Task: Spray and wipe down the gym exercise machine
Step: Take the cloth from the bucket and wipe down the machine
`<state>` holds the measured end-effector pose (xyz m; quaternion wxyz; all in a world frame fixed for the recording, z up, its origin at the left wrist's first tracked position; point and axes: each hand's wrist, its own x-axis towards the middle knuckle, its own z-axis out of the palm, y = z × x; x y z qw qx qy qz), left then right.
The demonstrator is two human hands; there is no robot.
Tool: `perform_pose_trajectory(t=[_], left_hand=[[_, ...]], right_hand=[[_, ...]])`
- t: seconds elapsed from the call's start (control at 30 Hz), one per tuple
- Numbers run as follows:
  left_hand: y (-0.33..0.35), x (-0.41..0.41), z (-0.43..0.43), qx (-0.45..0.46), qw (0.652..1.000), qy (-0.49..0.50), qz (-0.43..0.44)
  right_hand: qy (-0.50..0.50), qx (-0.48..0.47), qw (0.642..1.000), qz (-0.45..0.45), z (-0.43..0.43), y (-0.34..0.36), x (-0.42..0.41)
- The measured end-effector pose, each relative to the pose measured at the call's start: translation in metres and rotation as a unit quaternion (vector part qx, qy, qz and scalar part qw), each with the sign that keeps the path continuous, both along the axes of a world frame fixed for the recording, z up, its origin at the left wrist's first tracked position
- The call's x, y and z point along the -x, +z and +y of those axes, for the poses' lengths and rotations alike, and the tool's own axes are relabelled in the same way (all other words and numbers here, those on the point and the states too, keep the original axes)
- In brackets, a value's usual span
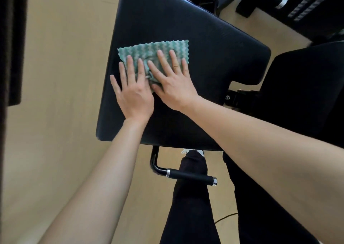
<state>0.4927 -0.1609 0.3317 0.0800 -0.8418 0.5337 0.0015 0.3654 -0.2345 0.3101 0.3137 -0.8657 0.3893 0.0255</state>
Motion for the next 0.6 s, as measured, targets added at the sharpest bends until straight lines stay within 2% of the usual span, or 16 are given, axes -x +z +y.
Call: perform_pose_trajectory(t=[0.2, 0.27, 0.37, 0.6], left_hand=[[0.014, -0.026, 0.033, -0.003, 0.995, 0.104, 0.007], [0.016, -0.019, 0.036, -0.004, 0.995, 0.101, -0.005], [0.009, 0.007, 0.04, -0.029, 0.999, 0.028, -0.015], [-0.024, 0.104, 0.048, -0.083, 0.979, -0.156, 0.099]], right_hand=[[0.099, 0.032, 0.994, -0.022, 0.019, 0.011, -0.028], [0.112, 0.047, 0.992, -0.027, 0.022, 0.006, -0.018], [0.063, 0.041, 0.997, -0.015, 0.035, -0.006, 0.009], [-0.129, -0.034, 0.989, 0.063, 0.101, -0.035, 0.109]])
